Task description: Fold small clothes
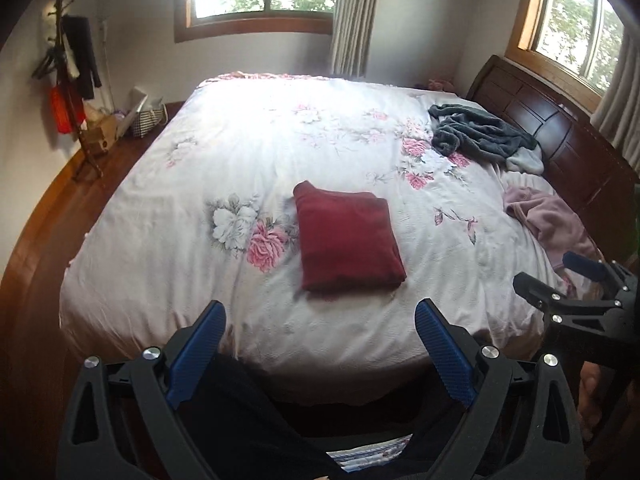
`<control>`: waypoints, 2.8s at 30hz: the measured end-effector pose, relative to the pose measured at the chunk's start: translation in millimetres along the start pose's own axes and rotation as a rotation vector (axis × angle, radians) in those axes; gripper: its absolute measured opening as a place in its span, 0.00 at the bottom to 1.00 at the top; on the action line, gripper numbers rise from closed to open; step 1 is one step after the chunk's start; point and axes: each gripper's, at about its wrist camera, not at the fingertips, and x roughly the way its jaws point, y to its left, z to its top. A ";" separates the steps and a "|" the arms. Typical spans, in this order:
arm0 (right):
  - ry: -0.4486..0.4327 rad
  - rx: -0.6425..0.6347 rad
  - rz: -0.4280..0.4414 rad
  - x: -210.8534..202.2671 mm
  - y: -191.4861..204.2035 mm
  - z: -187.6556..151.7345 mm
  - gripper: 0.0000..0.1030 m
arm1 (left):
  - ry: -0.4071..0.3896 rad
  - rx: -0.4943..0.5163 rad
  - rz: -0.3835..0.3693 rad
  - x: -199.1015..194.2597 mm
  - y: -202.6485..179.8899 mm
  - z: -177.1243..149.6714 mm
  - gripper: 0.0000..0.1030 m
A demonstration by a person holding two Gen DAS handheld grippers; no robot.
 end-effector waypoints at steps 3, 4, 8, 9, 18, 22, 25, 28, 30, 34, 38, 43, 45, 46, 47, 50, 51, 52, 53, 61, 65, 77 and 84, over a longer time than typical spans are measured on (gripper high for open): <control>-0.024 0.006 -0.020 -9.3 -3.7 0.6 0.97 | 0.015 0.004 -0.015 2.0 -6.1 -0.9 0.93; -0.029 0.008 -0.026 -11.6 -5.0 0.0 0.97 | 0.020 0.004 -0.016 2.9 -7.7 -1.7 0.93; -0.023 0.017 -0.024 -11.7 -7.0 -4.0 0.97 | 0.047 0.005 -0.022 10.8 -13.5 -5.4 0.93; -0.020 0.018 -0.021 -10.7 -7.4 -5.1 0.97 | 0.052 0.007 -0.021 11.9 -14.5 -6.1 0.93; -0.021 0.025 -0.010 -11.3 -7.7 -9.5 0.97 | 0.058 0.012 -0.027 16.3 -21.6 -9.1 0.93; -0.022 0.023 -0.010 -11.6 -8.2 -9.9 0.97 | 0.057 0.012 -0.028 16.4 -20.9 -8.8 0.93; -0.023 0.023 -0.009 -11.3 -7.8 -9.9 0.97 | 0.056 0.011 -0.030 16.7 -20.0 -8.4 0.93; -0.023 0.015 -0.008 -12.8 -5.4 -9.7 0.97 | 0.055 0.009 -0.031 16.8 -21.4 -9.4 0.93; -0.025 0.015 -0.004 -14.1 -4.6 -9.0 0.97 | 0.051 0.007 -0.035 16.4 -22.1 -9.7 0.93; -0.033 0.016 -0.008 -17.2 -0.5 -8.8 0.97 | 0.046 0.006 -0.037 15.4 -25.2 -11.8 0.93; -0.039 0.018 -0.010 -19.5 3.0 -9.2 0.97 | 0.045 0.006 -0.038 15.2 -27.3 -12.6 0.93; -0.040 0.026 0.005 -21.2 5.5 -10.3 0.97 | 0.042 0.006 -0.040 14.1 -28.6 -12.5 0.93; -0.053 0.027 0.005 -22.7 6.6 -11.1 0.97 | 0.040 0.006 -0.041 13.8 -29.8 -12.5 0.93; -0.058 0.024 0.003 -23.3 7.5 -10.7 0.97 | 0.039 0.006 -0.042 13.5 -29.9 -11.9 0.93; -0.062 0.023 0.003 -23.7 8.1 -10.6 0.97 | 0.039 0.006 -0.042 13.5 -30.2 -11.5 0.93; -0.072 0.025 0.002 -24.9 8.6 -12.0 0.97 | 0.040 0.004 -0.041 13.8 -30.8 -11.1 0.93; -0.072 0.024 0.001 -24.9 8.9 -11.8 0.97 | 0.039 0.006 -0.042 13.8 -29.9 -11.3 0.93; -0.073 0.024 0.000 -24.7 9.3 -11.4 0.97 | 0.040 0.006 -0.041 13.9 -29.7 -11.3 0.93; -0.073 0.024 0.000 -24.4 9.4 -11.4 0.97 | 0.041 0.005 -0.041 14.4 -30.4 -10.8 0.93; -0.069 0.027 0.001 -23.5 8.7 -11.3 0.97 | 0.046 0.001 -0.039 15.2 -34.1 -12.6 0.93; -0.067 0.029 0.006 -21.8 9.5 -10.2 0.97 | 0.045 0.000 -0.038 15.6 -34.7 -12.1 0.93; -0.065 0.030 0.006 -18.8 11.5 -10.2 0.97 | 0.048 -0.001 -0.038 17.0 -33.4 -12.2 0.93; -0.067 0.030 0.002 -18.2 11.4 -10.4 0.97 | 0.048 0.001 -0.037 17.6 -33.6 -11.6 0.93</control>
